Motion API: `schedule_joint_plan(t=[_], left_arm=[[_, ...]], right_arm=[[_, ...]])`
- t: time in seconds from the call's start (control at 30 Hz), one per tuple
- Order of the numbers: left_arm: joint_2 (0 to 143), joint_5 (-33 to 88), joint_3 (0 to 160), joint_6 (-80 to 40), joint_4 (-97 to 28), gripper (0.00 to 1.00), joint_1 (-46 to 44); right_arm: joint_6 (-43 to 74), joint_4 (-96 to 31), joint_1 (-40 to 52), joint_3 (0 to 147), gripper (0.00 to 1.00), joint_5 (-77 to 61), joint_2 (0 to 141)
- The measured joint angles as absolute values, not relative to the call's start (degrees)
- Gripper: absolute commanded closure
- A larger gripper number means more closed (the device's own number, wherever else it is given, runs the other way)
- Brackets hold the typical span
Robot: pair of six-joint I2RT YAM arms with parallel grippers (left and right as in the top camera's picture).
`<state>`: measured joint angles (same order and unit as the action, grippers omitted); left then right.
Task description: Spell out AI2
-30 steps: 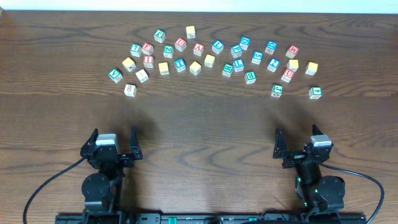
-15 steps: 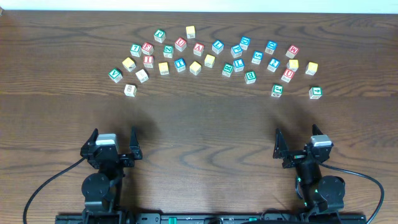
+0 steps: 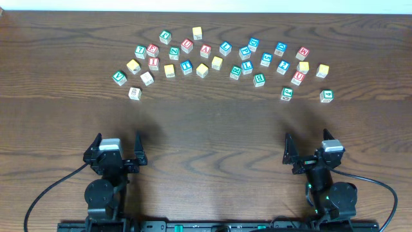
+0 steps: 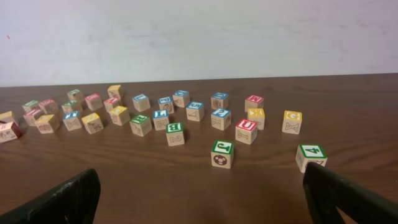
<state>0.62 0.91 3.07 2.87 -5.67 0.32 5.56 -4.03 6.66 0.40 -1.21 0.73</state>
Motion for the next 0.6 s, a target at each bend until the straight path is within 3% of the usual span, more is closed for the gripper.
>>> schedule_joint_plan(t=[0.6], left_arm=[[1.0, 0.9, 3.1, 2.9, -5.7, 0.02, 0.3]], right_arm=[[5.6, -4.0, 6.7, 0.4, 0.01, -0.2, 0.7]])
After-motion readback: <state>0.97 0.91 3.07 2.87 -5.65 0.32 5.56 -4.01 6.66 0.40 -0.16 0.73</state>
